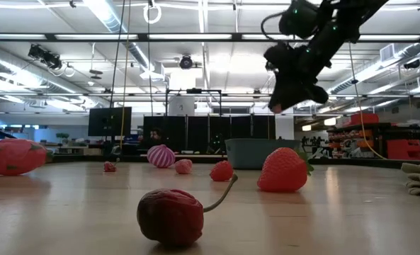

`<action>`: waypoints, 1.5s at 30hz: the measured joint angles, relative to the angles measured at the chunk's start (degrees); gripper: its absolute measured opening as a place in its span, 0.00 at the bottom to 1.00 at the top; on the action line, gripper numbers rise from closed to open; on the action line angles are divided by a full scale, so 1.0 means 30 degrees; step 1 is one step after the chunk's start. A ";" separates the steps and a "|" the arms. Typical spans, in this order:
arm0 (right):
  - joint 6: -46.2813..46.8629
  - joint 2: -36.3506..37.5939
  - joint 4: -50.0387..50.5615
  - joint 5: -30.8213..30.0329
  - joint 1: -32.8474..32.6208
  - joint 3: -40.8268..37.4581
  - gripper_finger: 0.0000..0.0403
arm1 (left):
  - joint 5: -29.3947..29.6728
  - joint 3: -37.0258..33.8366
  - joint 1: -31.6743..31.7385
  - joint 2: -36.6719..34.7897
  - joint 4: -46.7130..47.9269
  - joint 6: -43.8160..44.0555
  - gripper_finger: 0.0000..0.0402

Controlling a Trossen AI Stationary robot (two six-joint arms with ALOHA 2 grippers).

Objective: Pick and placing Produce into tupperware
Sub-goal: Put the right peach in the bin, then put the right cherry in the bin

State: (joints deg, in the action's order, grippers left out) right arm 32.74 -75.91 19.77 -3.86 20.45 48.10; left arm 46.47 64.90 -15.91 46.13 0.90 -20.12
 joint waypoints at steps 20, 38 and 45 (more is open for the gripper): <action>-0.3142 -0.2912 0.0503 0.3295 0.1267 0.0015 0.41 | -0.0004 0.0000 -0.0004 0.0000 -0.0012 0.0613 0.05; 0.0440 0.1183 0.0833 1.2182 -0.0827 0.0015 0.48 | 0.0002 0.0000 0.0002 0.0000 -0.0012 0.0510 0.06; 0.0725 0.4904 0.0808 1.1696 -0.5781 0.0022 0.47 | 0.0002 0.0000 0.0002 0.0000 -0.0012 0.0510 0.04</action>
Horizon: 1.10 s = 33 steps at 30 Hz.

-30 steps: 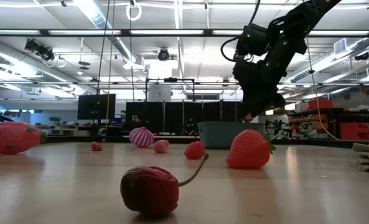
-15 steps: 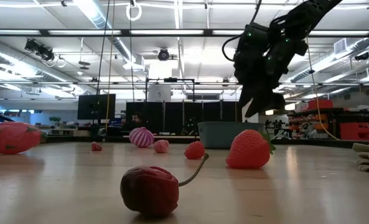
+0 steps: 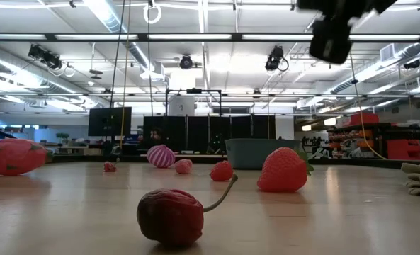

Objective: Pick and placing Produce into tupperware
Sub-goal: Put the right cherry in the bin

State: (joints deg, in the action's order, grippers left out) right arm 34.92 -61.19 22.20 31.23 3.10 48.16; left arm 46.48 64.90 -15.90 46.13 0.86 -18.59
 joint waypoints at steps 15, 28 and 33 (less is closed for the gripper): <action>-0.1160 -0.5379 -0.0027 -0.9121 -1.0509 0.0005 0.47 | 0.0000 0.0000 0.0000 0.0102 0.0896 0.0138 0.06; 0.0158 -1.0970 -0.3997 -0.7127 -1.2432 0.0000 0.47 | -0.0005 0.0000 -0.0007 0.0566 0.0988 0.1010 0.02; -0.0018 -1.1378 -0.3762 -0.9126 -1.2910 0.0000 0.47 | -0.0004 -0.0007 0.0004 0.0865 0.0976 0.1550 0.05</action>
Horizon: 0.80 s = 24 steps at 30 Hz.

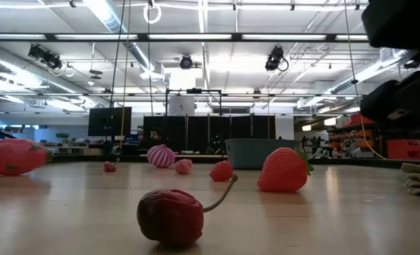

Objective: Pick and placing Produce into tupperware
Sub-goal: Put the right cherry in the bin

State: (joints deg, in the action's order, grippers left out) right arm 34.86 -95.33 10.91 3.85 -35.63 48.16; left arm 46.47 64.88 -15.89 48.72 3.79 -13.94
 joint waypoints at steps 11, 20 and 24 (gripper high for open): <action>-0.0488 -0.1144 -0.0737 -0.1140 -0.0024 0.0000 0.47 | 0.0000 0.0000 0.0003 0.0544 0.0044 0.1880 0.04; -0.0200 -0.1363 -0.1814 -0.1121 -0.0062 0.0000 0.47 | -0.0009 0.0000 -0.0033 0.0841 0.0154 0.2076 0.05; -0.0921 -0.1363 -0.2150 -0.1447 -0.0062 0.0000 0.47 | -0.0003 0.0000 -0.0033 0.0883 0.0110 0.1991 0.06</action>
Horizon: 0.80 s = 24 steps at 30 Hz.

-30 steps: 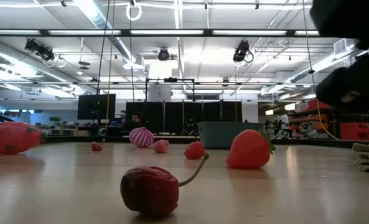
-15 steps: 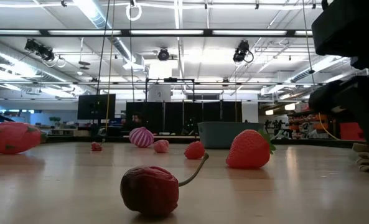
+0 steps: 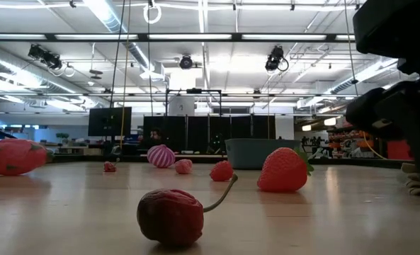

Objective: Pick and placing Produce into tupperware
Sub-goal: Put the right cherry in the bin

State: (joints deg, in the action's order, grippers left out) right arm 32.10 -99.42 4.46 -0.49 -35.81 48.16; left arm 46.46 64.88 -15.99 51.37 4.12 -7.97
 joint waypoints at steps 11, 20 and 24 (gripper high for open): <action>-0.1276 0.0000 0.0027 -0.0009 0.0015 0.0000 0.39 | 0.0000 0.0000 0.0000 0.0000 0.0007 -0.0051 0.03; -0.1745 0.0000 -0.0018 0.0328 0.0343 0.0000 0.27 | 0.0000 0.0000 0.0000 0.0000 0.0007 -0.0066 0.05; -0.1765 0.0000 -0.0018 0.0319 0.0906 0.0000 0.18 | 0.0000 0.0000 0.0000 0.0000 0.0007 -0.0066 0.06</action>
State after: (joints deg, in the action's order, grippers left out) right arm 26.81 -99.42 4.40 0.47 -33.09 48.16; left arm 46.46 64.88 -15.99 51.37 4.14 -8.16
